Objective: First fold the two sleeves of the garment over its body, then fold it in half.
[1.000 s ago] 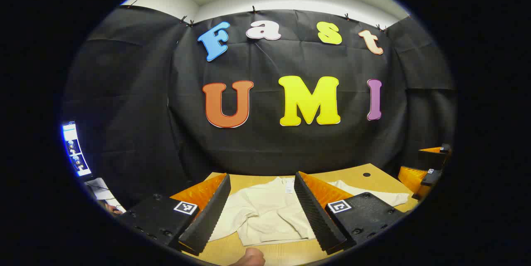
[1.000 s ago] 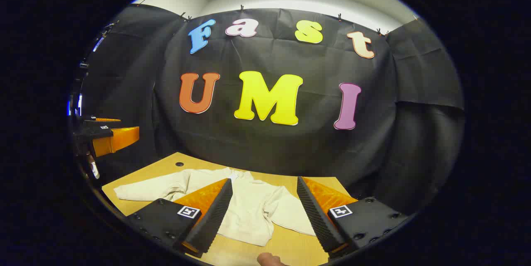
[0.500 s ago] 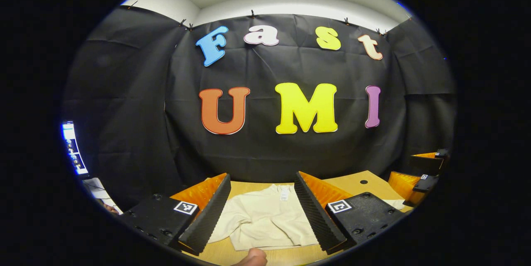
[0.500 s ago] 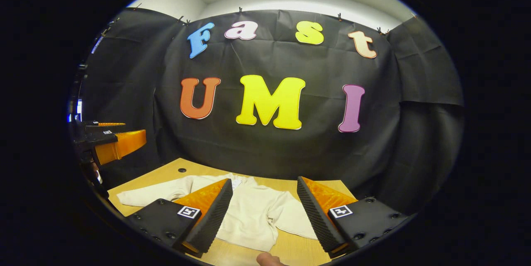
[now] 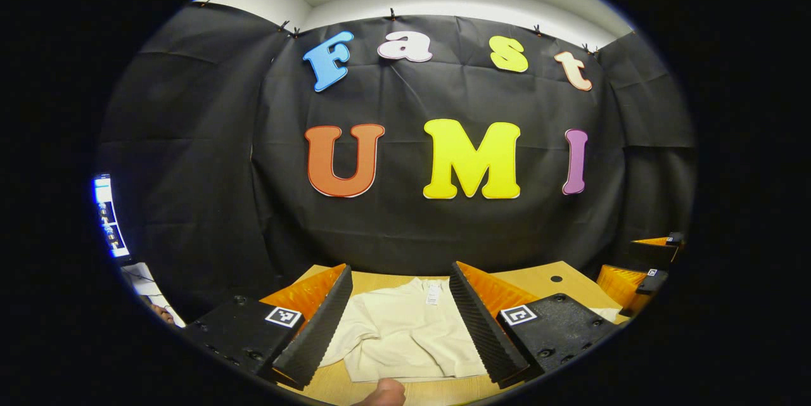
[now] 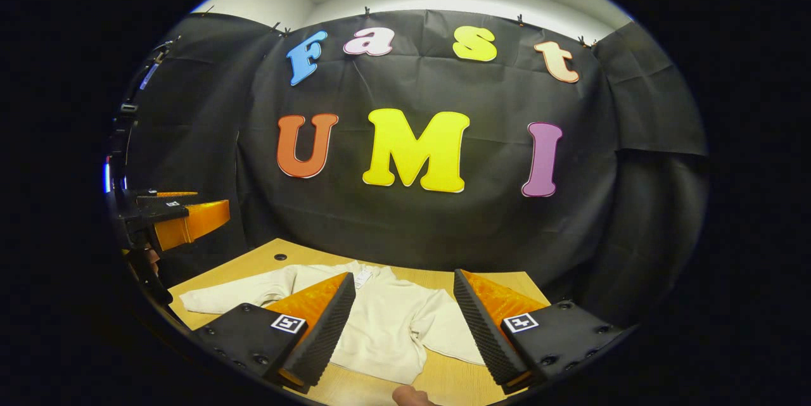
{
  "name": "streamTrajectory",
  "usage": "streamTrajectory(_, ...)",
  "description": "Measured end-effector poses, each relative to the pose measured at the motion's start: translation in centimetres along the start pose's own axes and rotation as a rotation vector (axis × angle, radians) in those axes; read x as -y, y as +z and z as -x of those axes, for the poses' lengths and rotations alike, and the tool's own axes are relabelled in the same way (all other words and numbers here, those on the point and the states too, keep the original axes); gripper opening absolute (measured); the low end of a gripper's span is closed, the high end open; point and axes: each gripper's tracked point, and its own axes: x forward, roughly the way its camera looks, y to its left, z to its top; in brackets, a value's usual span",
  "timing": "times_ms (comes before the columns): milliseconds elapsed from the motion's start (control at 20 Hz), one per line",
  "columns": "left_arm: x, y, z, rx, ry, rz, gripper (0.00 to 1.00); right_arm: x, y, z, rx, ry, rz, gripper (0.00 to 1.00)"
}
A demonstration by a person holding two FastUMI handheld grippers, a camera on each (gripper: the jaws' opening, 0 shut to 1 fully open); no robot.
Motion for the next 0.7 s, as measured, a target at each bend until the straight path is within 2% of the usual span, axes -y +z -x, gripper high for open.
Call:
streamTrajectory(450, 1.6, -0.8, -0.8, -0.018, -0.04, 0.006, 0.98, 1.8, -2.0, -0.8, -0.048, -0.022, -0.031, 0.97)
streamTrajectory(700, 3.2, -1.8, -1.4, -0.038, -0.051, 0.01, 0.98, 6.6, -5.5, -1.8, -0.121, -0.107, -0.059, 0.97)
